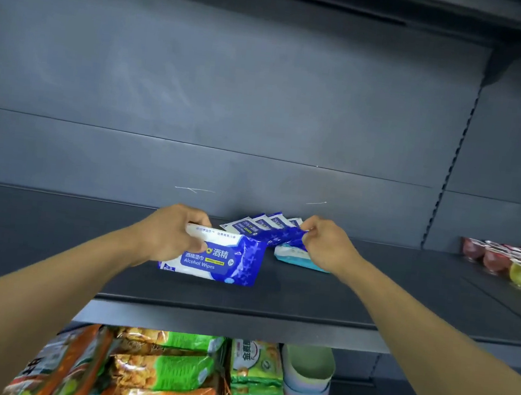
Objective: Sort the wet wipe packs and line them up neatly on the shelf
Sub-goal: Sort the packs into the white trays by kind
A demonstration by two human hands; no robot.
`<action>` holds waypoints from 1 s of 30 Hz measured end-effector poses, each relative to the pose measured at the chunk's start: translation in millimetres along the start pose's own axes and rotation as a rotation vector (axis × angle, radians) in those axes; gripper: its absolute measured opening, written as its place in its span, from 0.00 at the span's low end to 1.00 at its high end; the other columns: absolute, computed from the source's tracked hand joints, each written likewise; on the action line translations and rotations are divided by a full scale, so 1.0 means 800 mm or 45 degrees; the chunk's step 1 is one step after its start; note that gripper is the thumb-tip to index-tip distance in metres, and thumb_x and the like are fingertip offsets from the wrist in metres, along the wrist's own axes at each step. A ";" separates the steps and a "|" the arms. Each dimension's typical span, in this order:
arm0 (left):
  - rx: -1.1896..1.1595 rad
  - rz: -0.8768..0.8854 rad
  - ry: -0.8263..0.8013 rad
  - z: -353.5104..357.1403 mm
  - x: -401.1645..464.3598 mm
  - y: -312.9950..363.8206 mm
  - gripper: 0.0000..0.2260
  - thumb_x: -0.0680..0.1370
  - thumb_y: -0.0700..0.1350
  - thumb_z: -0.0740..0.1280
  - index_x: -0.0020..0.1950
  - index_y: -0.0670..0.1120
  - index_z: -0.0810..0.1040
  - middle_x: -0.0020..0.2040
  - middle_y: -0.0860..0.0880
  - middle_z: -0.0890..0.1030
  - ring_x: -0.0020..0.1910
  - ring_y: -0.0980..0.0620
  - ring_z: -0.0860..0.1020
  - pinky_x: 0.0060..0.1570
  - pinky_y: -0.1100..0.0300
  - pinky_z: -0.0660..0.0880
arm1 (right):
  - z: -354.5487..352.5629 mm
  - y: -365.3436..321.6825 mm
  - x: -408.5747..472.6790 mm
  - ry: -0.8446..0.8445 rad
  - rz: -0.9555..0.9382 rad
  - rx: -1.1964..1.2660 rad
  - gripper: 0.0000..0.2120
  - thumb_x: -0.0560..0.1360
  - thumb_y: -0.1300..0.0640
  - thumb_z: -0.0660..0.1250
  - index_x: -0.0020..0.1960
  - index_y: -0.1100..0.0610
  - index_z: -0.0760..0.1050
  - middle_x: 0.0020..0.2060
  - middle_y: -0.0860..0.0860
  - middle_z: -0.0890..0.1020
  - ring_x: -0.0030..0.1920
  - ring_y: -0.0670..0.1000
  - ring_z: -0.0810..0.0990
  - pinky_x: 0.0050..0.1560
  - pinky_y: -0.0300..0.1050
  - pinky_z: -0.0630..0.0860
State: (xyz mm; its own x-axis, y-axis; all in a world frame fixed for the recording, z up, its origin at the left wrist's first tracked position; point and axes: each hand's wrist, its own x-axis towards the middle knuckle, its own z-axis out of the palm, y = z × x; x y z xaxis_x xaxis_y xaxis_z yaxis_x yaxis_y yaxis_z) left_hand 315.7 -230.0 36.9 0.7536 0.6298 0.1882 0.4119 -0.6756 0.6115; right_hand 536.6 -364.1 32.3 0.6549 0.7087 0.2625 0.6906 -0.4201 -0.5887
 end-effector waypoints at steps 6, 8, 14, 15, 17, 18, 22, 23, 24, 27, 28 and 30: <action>-0.016 -0.043 -0.023 0.015 0.043 0.005 0.08 0.74 0.35 0.69 0.41 0.49 0.79 0.37 0.51 0.83 0.29 0.59 0.76 0.28 0.70 0.69 | 0.006 0.041 0.083 -0.049 -0.115 -0.108 0.17 0.75 0.70 0.54 0.60 0.58 0.68 0.54 0.57 0.75 0.51 0.55 0.72 0.47 0.43 0.68; 0.077 -0.032 -0.007 0.020 0.066 0.008 0.11 0.73 0.35 0.68 0.40 0.52 0.78 0.37 0.52 0.81 0.32 0.58 0.76 0.31 0.67 0.70 | 0.005 0.057 0.107 -0.045 -0.134 -0.103 0.17 0.75 0.69 0.54 0.61 0.59 0.68 0.55 0.57 0.75 0.53 0.57 0.73 0.50 0.45 0.70; 0.901 -0.106 0.066 0.047 0.150 0.010 0.12 0.75 0.40 0.61 0.52 0.57 0.75 0.60 0.52 0.71 0.64 0.48 0.66 0.60 0.50 0.66 | -0.004 0.098 0.155 -0.061 -0.153 -0.084 0.17 0.75 0.70 0.56 0.62 0.63 0.70 0.58 0.59 0.75 0.58 0.58 0.74 0.59 0.49 0.72; 0.969 -0.120 0.083 0.052 0.162 0.010 0.13 0.75 0.40 0.60 0.54 0.56 0.75 0.62 0.52 0.70 0.65 0.48 0.65 0.60 0.50 0.65 | -0.004 0.103 0.162 -0.061 -0.147 -0.073 0.16 0.75 0.70 0.56 0.62 0.63 0.70 0.58 0.59 0.75 0.57 0.58 0.74 0.59 0.50 0.72; 1.057 -0.095 0.148 0.061 0.183 0.010 0.14 0.75 0.39 0.60 0.57 0.55 0.74 0.63 0.52 0.70 0.65 0.48 0.65 0.60 0.51 0.66 | -0.004 0.112 0.173 -0.065 -0.131 -0.045 0.17 0.76 0.70 0.55 0.62 0.63 0.71 0.58 0.59 0.75 0.59 0.58 0.74 0.60 0.48 0.71; 1.071 -0.063 0.183 0.066 0.192 0.010 0.15 0.75 0.38 0.60 0.56 0.54 0.74 0.63 0.52 0.70 0.64 0.48 0.66 0.60 0.51 0.66 | -0.003 0.115 0.177 -0.067 -0.119 -0.032 0.17 0.76 0.70 0.55 0.63 0.62 0.71 0.59 0.58 0.75 0.60 0.57 0.73 0.60 0.47 0.70; 1.133 0.091 0.196 0.086 0.221 0.010 0.14 0.74 0.37 0.61 0.56 0.52 0.72 0.60 0.52 0.72 0.62 0.49 0.68 0.58 0.53 0.68 | 0.005 0.123 0.192 -0.075 -0.070 -0.010 0.17 0.77 0.69 0.54 0.63 0.61 0.71 0.59 0.57 0.76 0.60 0.56 0.74 0.60 0.46 0.70; 1.133 0.114 0.144 0.090 0.226 0.008 0.15 0.74 0.37 0.62 0.57 0.52 0.72 0.60 0.52 0.72 0.62 0.50 0.68 0.58 0.53 0.69 | 0.006 0.124 0.196 -0.073 -0.048 0.018 0.17 0.77 0.69 0.54 0.62 0.61 0.72 0.58 0.57 0.77 0.59 0.56 0.75 0.59 0.47 0.71; 1.109 0.123 0.070 0.094 0.229 0.006 0.16 0.74 0.38 0.63 0.59 0.53 0.71 0.61 0.53 0.72 0.62 0.50 0.67 0.58 0.52 0.70 | 0.007 0.126 0.200 -0.069 -0.030 0.058 0.16 0.77 0.69 0.54 0.61 0.60 0.73 0.58 0.57 0.77 0.57 0.56 0.76 0.59 0.48 0.72; 0.981 0.063 -0.181 0.099 0.231 -0.002 0.26 0.72 0.37 0.64 0.67 0.56 0.67 0.66 0.54 0.68 0.65 0.49 0.64 0.58 0.51 0.70 | 0.007 0.123 0.209 -0.061 0.000 0.160 0.16 0.77 0.67 0.55 0.59 0.58 0.75 0.56 0.58 0.79 0.53 0.57 0.78 0.54 0.49 0.76; 0.949 0.046 -0.220 0.099 0.231 -0.004 0.28 0.72 0.36 0.65 0.68 0.57 0.65 0.67 0.54 0.67 0.65 0.50 0.65 0.57 0.51 0.71 | 0.007 0.121 0.211 -0.081 0.000 0.178 0.16 0.77 0.67 0.55 0.59 0.58 0.75 0.56 0.58 0.79 0.51 0.56 0.78 0.50 0.48 0.76; 0.893 0.030 -0.255 0.099 0.233 -0.007 0.29 0.71 0.35 0.65 0.68 0.56 0.63 0.68 0.54 0.67 0.63 0.50 0.67 0.52 0.54 0.72 | 0.009 0.113 0.214 -0.143 -0.009 0.156 0.14 0.78 0.66 0.56 0.58 0.58 0.76 0.55 0.56 0.79 0.48 0.53 0.76 0.46 0.45 0.74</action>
State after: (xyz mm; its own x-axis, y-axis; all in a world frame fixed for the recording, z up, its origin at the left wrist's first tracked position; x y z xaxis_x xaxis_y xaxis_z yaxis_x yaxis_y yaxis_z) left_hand 494.1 -139.3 7.3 0.8180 0.5751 0.0099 0.5750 -0.8172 -0.0402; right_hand 708.8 -277.0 18.4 0.6073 0.7729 0.1840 0.6477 -0.3476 -0.6779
